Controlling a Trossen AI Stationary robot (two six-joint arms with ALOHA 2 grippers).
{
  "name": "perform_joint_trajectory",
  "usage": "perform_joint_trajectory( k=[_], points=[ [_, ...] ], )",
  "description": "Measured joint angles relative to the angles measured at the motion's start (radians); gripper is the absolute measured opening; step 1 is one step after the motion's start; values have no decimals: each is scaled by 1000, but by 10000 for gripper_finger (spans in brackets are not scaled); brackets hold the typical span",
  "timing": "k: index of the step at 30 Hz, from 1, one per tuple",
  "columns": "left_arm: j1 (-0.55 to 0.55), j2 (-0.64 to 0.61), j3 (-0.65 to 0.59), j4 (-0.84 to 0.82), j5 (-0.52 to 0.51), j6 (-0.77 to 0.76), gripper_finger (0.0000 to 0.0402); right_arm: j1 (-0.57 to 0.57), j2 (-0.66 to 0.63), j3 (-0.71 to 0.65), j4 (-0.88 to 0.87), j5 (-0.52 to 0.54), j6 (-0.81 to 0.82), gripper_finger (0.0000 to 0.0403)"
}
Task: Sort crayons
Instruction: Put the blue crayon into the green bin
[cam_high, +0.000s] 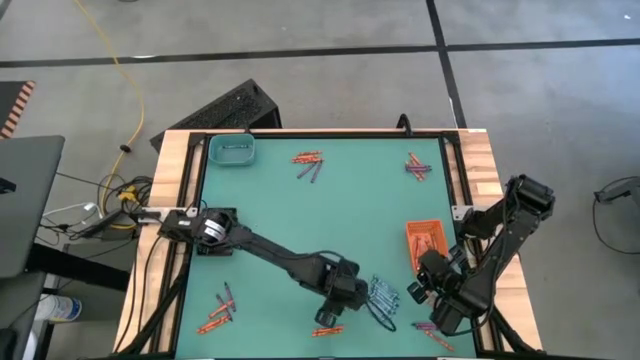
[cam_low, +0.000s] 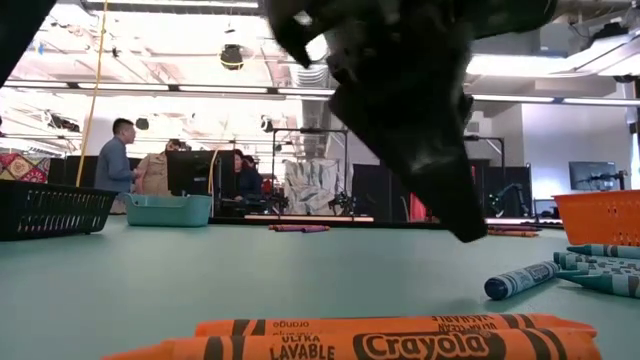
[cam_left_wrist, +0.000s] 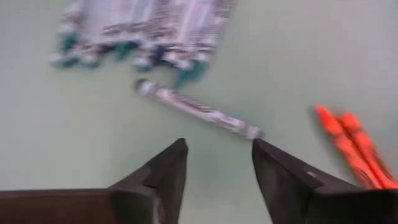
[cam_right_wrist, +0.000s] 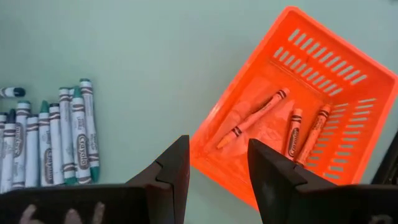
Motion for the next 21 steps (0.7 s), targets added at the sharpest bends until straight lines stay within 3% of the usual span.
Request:
perform_joint_trajectory(
  k=[4,15,21],
  points=[
    [-17,0,0,35,-128,-80,194,15,0,0,0,17,0,153],
    [-26,37,-6,168,-64,-263,159,51,0,0,13,44,-7,153],
    [-29,77,-5,150,-124,-299,158,62,0,-1,20,70,-7,153]
  ],
)
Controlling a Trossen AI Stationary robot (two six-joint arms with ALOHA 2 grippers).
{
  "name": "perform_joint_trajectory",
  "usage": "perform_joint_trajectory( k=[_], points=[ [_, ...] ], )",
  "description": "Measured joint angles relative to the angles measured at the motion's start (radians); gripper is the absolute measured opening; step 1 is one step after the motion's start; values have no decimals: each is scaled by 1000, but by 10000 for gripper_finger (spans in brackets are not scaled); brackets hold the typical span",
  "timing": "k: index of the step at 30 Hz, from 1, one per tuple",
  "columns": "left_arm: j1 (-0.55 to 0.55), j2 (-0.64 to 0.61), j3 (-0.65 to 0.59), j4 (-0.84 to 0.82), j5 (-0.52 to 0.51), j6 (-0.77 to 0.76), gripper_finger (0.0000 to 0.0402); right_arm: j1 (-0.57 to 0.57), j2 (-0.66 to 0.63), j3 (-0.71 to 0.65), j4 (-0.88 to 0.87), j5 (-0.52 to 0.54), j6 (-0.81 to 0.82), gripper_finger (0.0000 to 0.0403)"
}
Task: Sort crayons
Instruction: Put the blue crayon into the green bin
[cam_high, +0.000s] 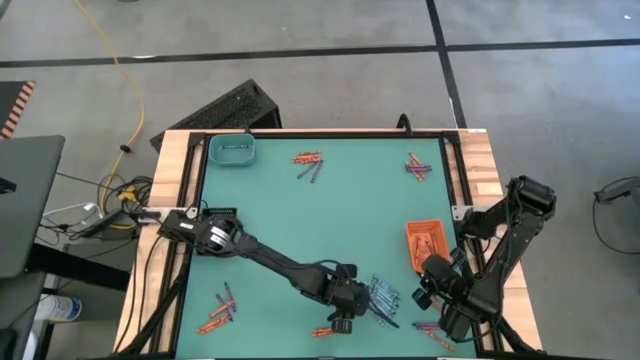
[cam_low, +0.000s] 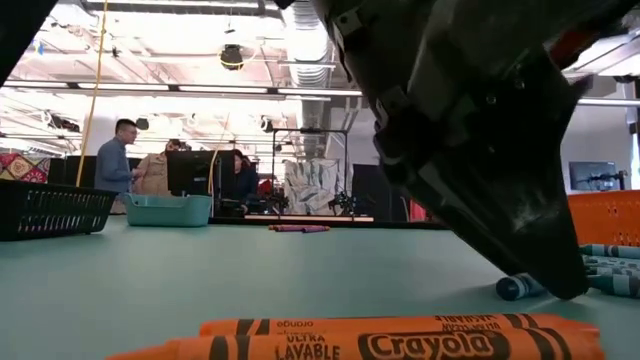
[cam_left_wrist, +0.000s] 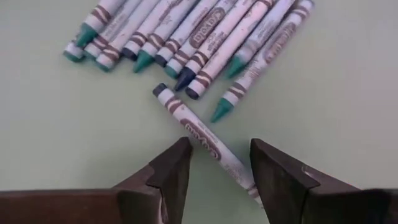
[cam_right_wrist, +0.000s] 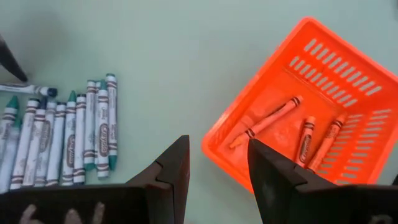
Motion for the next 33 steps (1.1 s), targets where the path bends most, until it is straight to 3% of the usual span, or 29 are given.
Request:
perform_joint_trajectory(
  k=[7,16,24,29,33],
  points=[
    [5,1,-6,-80,-127,16,139,1,0,0,5,3,-2,153],
    [50,-2,-5,-180,-151,51,13,1,0,0,12,3,-1,153],
    [69,-8,-6,-203,-163,131,3,6,0,0,25,3,-8,153],
    [78,-47,-7,-271,-259,194,2,7,0,0,27,2,-10,153],
    [102,-105,-6,-415,-353,204,1,7,0,0,28,3,-11,153]
  ],
)
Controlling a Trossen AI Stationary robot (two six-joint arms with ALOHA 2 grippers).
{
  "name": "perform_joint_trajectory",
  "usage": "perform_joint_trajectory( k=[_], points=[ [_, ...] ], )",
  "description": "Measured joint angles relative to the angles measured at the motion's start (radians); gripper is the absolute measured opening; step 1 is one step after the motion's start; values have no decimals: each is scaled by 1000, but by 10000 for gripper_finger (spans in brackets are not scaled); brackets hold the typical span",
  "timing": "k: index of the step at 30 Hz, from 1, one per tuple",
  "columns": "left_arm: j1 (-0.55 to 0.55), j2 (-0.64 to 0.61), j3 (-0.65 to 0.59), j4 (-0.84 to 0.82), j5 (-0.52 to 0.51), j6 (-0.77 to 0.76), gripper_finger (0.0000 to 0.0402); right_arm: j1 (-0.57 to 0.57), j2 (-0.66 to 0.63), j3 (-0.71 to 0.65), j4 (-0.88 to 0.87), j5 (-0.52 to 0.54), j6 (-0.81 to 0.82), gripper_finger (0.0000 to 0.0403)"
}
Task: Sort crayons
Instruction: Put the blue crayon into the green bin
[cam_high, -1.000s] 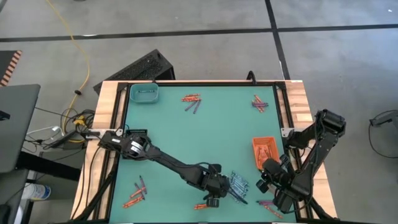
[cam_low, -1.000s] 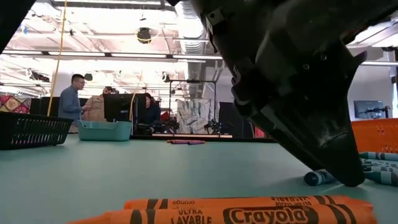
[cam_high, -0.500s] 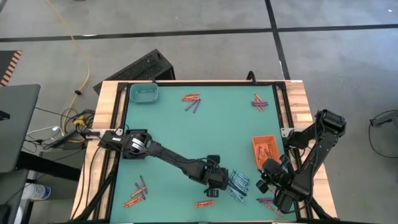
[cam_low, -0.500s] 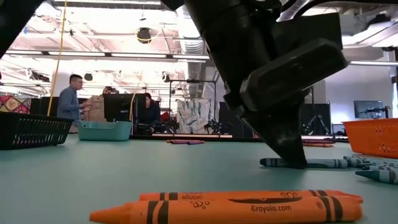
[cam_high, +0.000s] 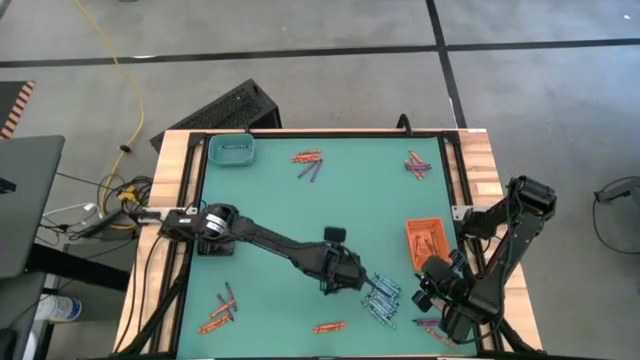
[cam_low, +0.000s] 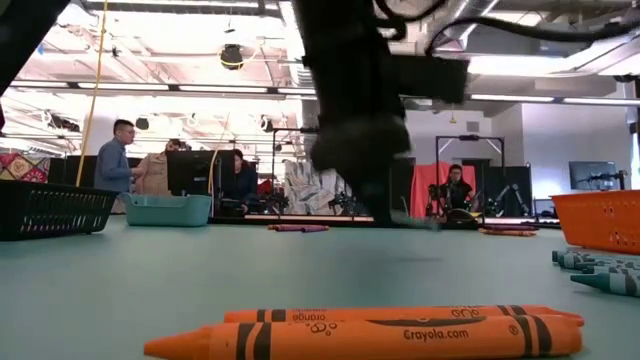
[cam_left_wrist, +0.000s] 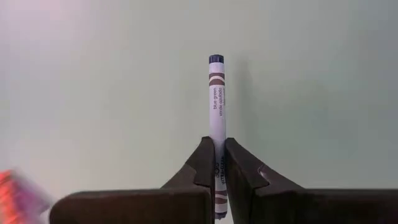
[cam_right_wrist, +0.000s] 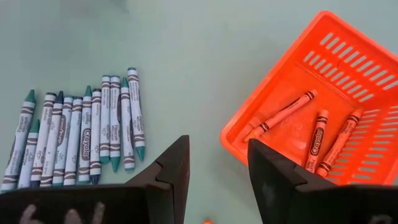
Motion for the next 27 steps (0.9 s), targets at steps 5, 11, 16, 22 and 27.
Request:
perform_joint_trajectory(
  k=[5,11,16,22,27],
  points=[
    [37,-44,0,-231,-105,-8,0,0,0,0,9,2,-12,152],
    [105,-112,-32,-423,-168,-6,0,0,0,0,19,27,-25,153],
    [196,-281,-226,-391,-161,10,0,0,0,-5,40,44,-42,152],
    [352,-585,-562,-253,-160,32,0,-1,0,-56,101,49,-49,152],
    [524,-839,-807,-145,-144,102,0,-1,0,-65,113,49,-49,152]
  ],
)
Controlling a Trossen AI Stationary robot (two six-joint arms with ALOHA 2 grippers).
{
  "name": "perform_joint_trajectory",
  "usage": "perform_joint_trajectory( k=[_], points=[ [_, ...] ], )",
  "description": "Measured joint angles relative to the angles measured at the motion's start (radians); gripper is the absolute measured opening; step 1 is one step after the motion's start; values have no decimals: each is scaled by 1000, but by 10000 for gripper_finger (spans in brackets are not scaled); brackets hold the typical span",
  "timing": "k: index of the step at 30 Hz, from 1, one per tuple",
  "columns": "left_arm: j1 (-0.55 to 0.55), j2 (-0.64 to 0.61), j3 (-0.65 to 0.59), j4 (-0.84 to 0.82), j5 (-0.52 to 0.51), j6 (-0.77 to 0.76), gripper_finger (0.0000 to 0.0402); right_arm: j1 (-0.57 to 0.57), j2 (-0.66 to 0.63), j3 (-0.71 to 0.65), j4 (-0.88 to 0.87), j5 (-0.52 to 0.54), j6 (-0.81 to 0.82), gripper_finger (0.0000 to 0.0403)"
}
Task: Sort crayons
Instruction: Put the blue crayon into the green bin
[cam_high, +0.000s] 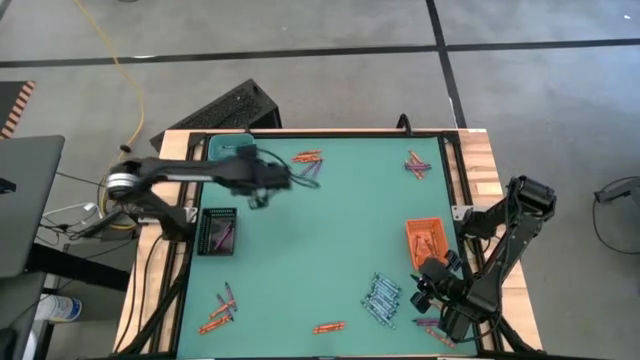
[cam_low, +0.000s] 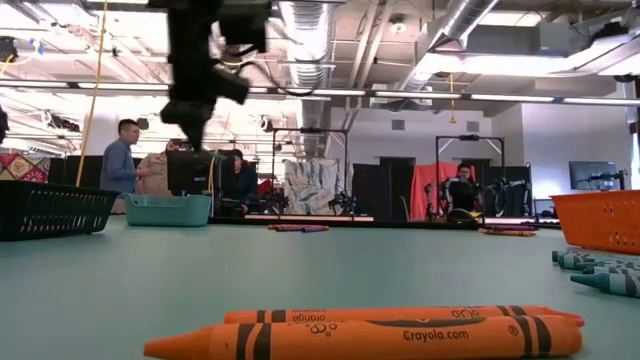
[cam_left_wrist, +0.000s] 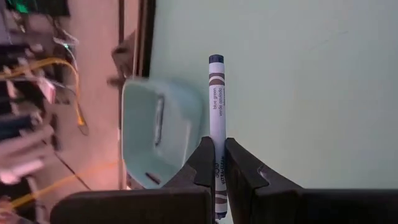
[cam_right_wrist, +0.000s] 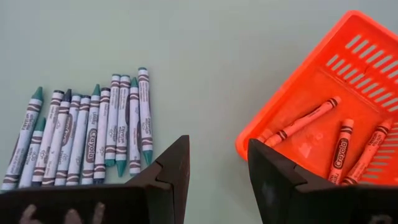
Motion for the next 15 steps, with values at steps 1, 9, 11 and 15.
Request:
perform_joint_trajectory(
  k=[1,9,11,15],
  points=[
    [36,-43,-40,26,3,18,0,-2,0,0,-3,0,0,152],
    [313,-230,-231,178,67,214,0,-23,0,0,2,0,0,152],
    [367,-228,-241,188,93,241,0,-29,0,0,10,0,0,152],
    [451,-195,-241,218,97,283,0,-35,0,0,31,0,0,152]
  ],
)
